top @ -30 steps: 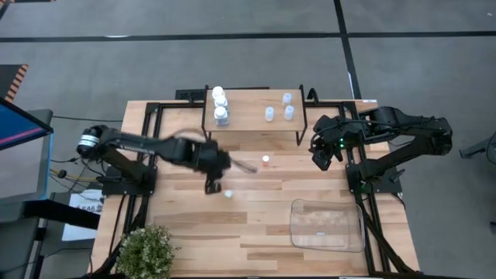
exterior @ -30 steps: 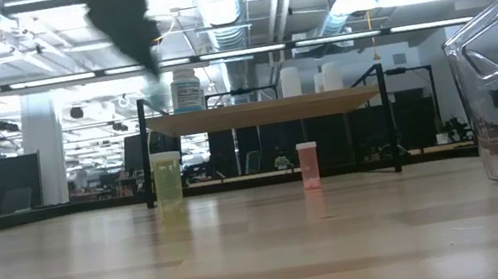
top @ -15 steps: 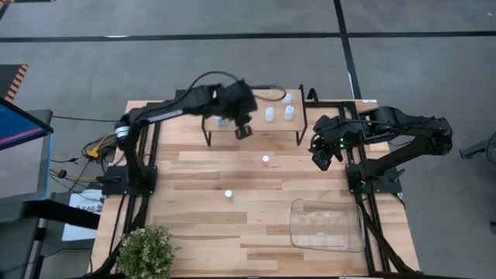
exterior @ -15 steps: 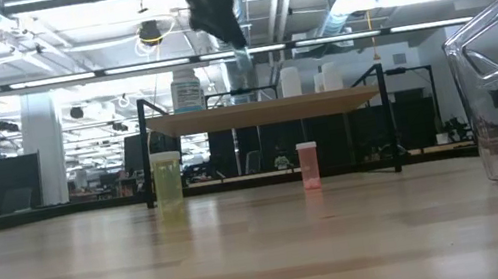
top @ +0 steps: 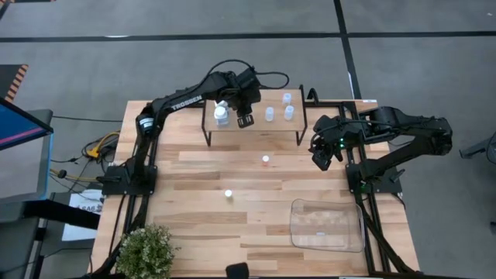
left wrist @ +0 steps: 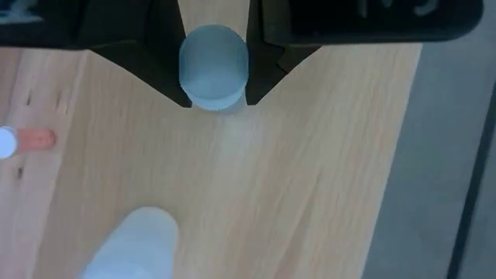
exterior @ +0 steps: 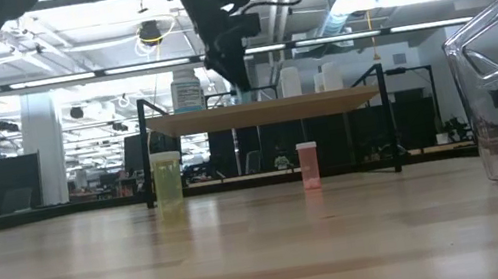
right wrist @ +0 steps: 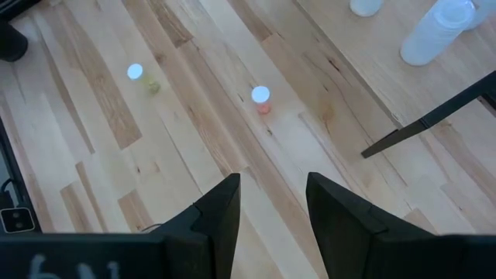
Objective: Pick and place medicine bottles onto shelf by color
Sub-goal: Put the blue pill bottle on the shelf
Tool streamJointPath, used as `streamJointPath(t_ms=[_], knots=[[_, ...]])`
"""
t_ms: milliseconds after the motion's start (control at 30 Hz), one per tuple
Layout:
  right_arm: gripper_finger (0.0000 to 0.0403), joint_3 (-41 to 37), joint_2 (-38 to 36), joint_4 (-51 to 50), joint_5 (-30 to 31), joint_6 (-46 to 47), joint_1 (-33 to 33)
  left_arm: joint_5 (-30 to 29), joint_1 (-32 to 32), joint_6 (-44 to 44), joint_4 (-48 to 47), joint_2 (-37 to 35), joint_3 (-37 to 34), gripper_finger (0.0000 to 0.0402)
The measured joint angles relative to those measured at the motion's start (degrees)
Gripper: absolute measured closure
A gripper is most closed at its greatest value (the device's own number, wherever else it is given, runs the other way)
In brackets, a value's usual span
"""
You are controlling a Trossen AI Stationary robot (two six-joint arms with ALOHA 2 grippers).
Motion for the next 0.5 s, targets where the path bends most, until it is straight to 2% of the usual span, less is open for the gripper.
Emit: streamJointPath(t_ms=[133,367,500], knots=[[0.0230,0.00,0.01,0.00,0.00,-0.02,-0.02,1.68,-0.11,1.61,-0.03,0.01,0.02,0.0316],[0.0230,0.00,-0.01,-0.02,0.00,-0.11,0.00,0.31,0.11,1.52,-0.50,0.01,0.02,0.0246],[0.0230,0.00,0.00,-0.04,0.00,-0.20,0.00,0.09,0.11,1.50,-0.50,-0.11,0.02,0.0220]])
